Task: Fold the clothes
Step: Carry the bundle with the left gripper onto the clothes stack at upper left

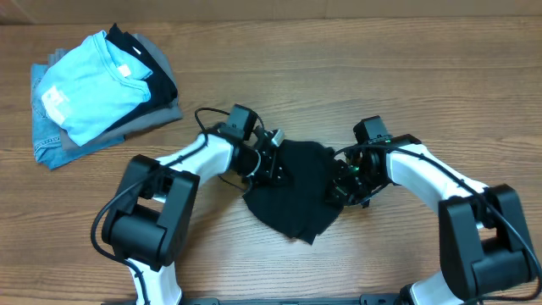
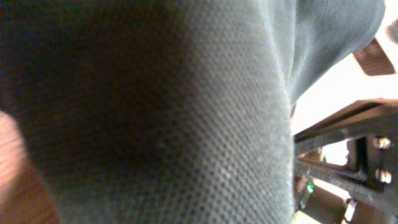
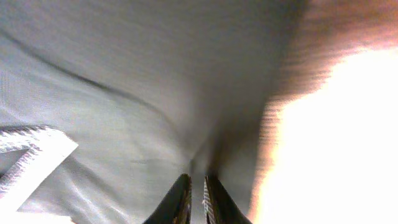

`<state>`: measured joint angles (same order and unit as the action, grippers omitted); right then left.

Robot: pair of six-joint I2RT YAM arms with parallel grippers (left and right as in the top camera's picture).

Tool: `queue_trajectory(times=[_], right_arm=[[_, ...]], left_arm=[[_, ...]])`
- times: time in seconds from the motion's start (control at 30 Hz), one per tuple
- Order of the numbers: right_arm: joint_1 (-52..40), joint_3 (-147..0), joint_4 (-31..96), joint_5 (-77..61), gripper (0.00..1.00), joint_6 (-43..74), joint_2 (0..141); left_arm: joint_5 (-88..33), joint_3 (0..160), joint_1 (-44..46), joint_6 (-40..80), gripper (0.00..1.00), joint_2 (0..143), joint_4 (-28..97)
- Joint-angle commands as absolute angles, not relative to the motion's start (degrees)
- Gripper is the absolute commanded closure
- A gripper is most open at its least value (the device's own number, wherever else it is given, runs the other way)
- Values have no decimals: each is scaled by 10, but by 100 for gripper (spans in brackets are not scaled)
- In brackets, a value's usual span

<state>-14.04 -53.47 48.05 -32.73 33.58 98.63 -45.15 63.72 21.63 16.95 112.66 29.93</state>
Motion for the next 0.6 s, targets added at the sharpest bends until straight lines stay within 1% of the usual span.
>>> queue_trajectory(times=[0.0,0.13,0.23,0.37,0.4,0.57], right_arm=[[-122,-579,530,-327,87,262,915],[-122,-614,568,-321,87,250,866],[-122,-621,569,-321,87,253,846],[-122,-621,571,-321,86,255,840],[-122,-621,574,-321,86,255,840],[-123,-621,579,-321,86,255,839]], left_arm=[[-451,754,139,71,96,1111,403],[-474,892,72,9,96,1108,532],[-498,972,25,-15,96,1108,575],[-513,1051,-51,-6,96,1108,564],[-513,1068,-82,2,96,1108,552],[-513,1075,-184,20,96,1117,486]])
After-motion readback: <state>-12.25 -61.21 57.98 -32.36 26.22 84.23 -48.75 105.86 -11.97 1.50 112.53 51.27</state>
